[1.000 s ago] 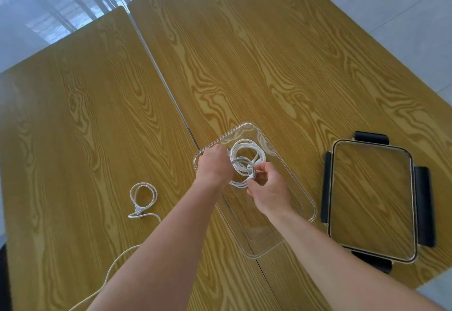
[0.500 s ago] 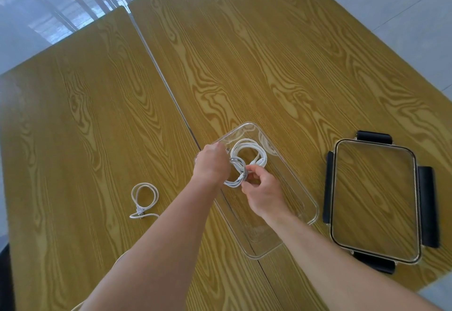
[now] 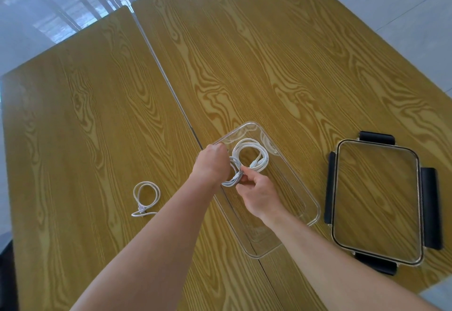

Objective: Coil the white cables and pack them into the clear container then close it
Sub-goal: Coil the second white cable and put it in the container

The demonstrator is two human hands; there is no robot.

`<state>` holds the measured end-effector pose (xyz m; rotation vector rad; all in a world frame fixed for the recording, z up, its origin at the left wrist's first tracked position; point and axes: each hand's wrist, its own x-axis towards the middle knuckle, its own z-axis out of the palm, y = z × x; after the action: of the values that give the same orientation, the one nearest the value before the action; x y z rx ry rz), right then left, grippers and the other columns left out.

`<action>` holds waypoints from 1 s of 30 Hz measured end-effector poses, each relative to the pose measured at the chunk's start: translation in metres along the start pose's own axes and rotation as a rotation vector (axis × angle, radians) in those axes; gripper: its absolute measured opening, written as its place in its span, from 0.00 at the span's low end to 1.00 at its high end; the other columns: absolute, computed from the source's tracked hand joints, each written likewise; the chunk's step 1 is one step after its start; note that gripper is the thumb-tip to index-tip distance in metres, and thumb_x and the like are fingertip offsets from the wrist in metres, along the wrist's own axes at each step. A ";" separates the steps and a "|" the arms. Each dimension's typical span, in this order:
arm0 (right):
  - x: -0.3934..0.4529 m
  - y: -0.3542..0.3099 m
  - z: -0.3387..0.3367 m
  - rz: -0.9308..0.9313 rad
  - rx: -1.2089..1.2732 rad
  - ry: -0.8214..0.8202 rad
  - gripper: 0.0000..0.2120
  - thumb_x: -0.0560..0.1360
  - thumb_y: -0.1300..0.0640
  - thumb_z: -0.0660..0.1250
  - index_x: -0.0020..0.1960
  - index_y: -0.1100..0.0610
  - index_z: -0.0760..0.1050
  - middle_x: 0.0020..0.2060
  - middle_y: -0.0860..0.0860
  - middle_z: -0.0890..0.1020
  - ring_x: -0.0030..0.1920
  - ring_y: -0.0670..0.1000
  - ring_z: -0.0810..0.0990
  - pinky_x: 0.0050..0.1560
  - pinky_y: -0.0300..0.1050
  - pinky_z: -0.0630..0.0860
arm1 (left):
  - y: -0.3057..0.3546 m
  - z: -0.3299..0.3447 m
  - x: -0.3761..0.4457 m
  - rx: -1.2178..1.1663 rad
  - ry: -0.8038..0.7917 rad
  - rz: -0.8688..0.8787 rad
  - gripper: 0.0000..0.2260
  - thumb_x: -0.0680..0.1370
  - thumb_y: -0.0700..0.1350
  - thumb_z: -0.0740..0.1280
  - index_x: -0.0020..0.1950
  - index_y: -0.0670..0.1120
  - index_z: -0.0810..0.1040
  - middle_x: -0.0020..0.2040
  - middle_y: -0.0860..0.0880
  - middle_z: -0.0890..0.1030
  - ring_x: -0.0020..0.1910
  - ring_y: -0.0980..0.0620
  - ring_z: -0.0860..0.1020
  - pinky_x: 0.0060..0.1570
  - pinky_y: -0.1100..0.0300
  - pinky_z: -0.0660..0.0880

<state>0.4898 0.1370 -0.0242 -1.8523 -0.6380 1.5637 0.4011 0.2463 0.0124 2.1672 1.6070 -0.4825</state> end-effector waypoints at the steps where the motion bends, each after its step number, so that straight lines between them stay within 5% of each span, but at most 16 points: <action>1: 0.000 0.000 0.000 0.005 0.014 -0.007 0.27 0.77 0.63 0.65 0.74 0.50 0.69 0.44 0.46 0.81 0.39 0.45 0.77 0.43 0.42 0.78 | 0.000 0.000 0.000 0.004 -0.004 0.001 0.09 0.74 0.29 0.60 0.42 0.43 0.71 0.36 0.48 0.68 0.38 0.45 0.72 0.38 0.56 0.69; 5: -0.002 -0.002 -0.003 0.012 0.043 -0.027 0.27 0.76 0.62 0.65 0.75 0.50 0.69 0.51 0.51 0.84 0.41 0.45 0.78 0.43 0.40 0.77 | 0.001 -0.002 -0.003 0.008 -0.029 -0.017 0.11 0.73 0.29 0.59 0.37 0.44 0.68 0.38 0.47 0.71 0.37 0.46 0.72 0.38 0.56 0.69; 11: -0.011 -0.010 -0.008 0.002 0.059 -0.054 0.25 0.77 0.61 0.65 0.73 0.47 0.71 0.51 0.38 0.84 0.55 0.40 0.81 0.53 0.35 0.75 | 0.000 -0.011 -0.010 -0.044 -0.029 -0.028 0.08 0.74 0.30 0.59 0.41 0.42 0.71 0.41 0.46 0.72 0.38 0.46 0.72 0.37 0.56 0.69; 13: -0.013 -0.012 -0.010 -0.003 0.050 -0.060 0.23 0.77 0.61 0.65 0.70 0.46 0.74 0.52 0.36 0.84 0.57 0.40 0.81 0.62 0.40 0.75 | -0.002 -0.014 -0.011 -0.080 -0.010 -0.010 0.08 0.75 0.32 0.61 0.46 0.42 0.77 0.43 0.45 0.76 0.40 0.45 0.74 0.37 0.56 0.70; 17: -0.020 -0.017 -0.015 -0.018 0.079 -0.079 0.20 0.78 0.60 0.65 0.68 0.48 0.76 0.60 0.40 0.82 0.62 0.39 0.78 0.71 0.47 0.71 | -0.008 -0.024 -0.022 -0.308 0.052 -0.016 0.09 0.78 0.40 0.61 0.38 0.47 0.74 0.38 0.48 0.76 0.35 0.48 0.72 0.34 0.52 0.74; 23: -0.025 -0.017 -0.028 0.020 0.098 -0.014 0.24 0.78 0.62 0.65 0.74 0.57 0.69 0.70 0.49 0.75 0.69 0.48 0.74 0.73 0.51 0.69 | -0.023 -0.036 -0.053 -0.715 0.058 -0.144 0.10 0.80 0.46 0.64 0.53 0.48 0.84 0.41 0.47 0.85 0.38 0.47 0.82 0.44 0.51 0.82; 30: -0.032 -0.013 -0.035 0.016 0.161 0.002 0.23 0.78 0.61 0.67 0.73 0.57 0.70 0.68 0.49 0.76 0.62 0.46 0.78 0.70 0.52 0.73 | -0.040 -0.021 -0.075 -0.931 0.069 -0.241 0.06 0.76 0.48 0.67 0.48 0.51 0.83 0.42 0.51 0.85 0.40 0.54 0.83 0.50 0.51 0.83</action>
<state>0.5189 0.1181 0.0106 -1.7435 -0.4822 1.5754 0.3428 0.2057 0.0632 1.3062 1.6631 0.2612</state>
